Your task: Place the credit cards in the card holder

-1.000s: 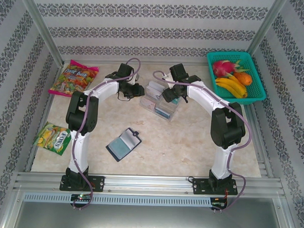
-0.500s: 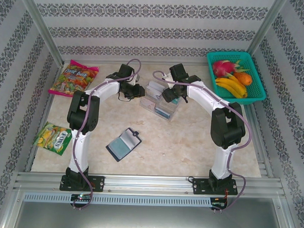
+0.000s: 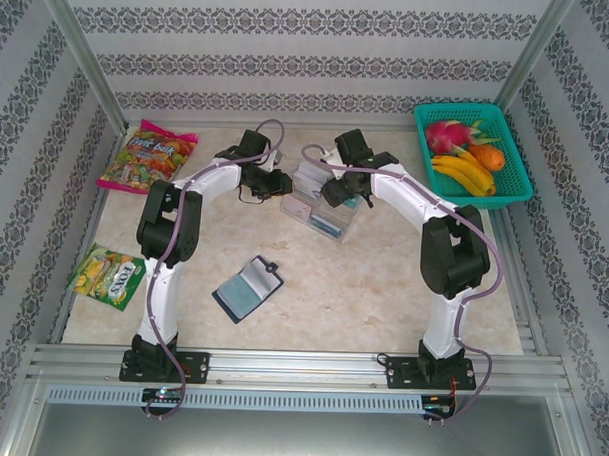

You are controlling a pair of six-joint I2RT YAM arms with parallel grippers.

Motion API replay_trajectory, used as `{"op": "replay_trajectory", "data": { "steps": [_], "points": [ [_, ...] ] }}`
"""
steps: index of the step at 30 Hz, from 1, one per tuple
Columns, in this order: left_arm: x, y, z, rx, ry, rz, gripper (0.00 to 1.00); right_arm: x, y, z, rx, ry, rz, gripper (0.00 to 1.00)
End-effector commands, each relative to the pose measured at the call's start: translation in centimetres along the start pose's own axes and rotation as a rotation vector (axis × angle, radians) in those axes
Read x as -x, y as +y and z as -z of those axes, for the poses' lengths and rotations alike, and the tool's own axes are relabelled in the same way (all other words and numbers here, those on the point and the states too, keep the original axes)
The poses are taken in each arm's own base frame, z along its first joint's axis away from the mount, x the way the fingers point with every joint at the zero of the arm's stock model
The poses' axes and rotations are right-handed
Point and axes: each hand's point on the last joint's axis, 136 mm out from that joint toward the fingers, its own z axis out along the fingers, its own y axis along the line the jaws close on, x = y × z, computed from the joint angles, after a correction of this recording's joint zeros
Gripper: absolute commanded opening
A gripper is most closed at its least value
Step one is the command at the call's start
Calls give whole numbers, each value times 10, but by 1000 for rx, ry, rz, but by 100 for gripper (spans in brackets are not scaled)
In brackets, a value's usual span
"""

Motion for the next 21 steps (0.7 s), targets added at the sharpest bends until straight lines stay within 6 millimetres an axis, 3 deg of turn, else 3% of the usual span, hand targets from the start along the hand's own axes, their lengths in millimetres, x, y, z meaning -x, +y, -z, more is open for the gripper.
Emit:
{"op": "replay_trajectory", "data": {
  "steps": [1, 21],
  "points": [
    [-19, 23, -15, 81, 50, 16, 32, -1, -11, 7, -27, -6, -17, 70],
    [-22, 27, -13, 95, 49, 12, 32, -10, -44, 6, -172, 29, -35, 69]
  ]
}}
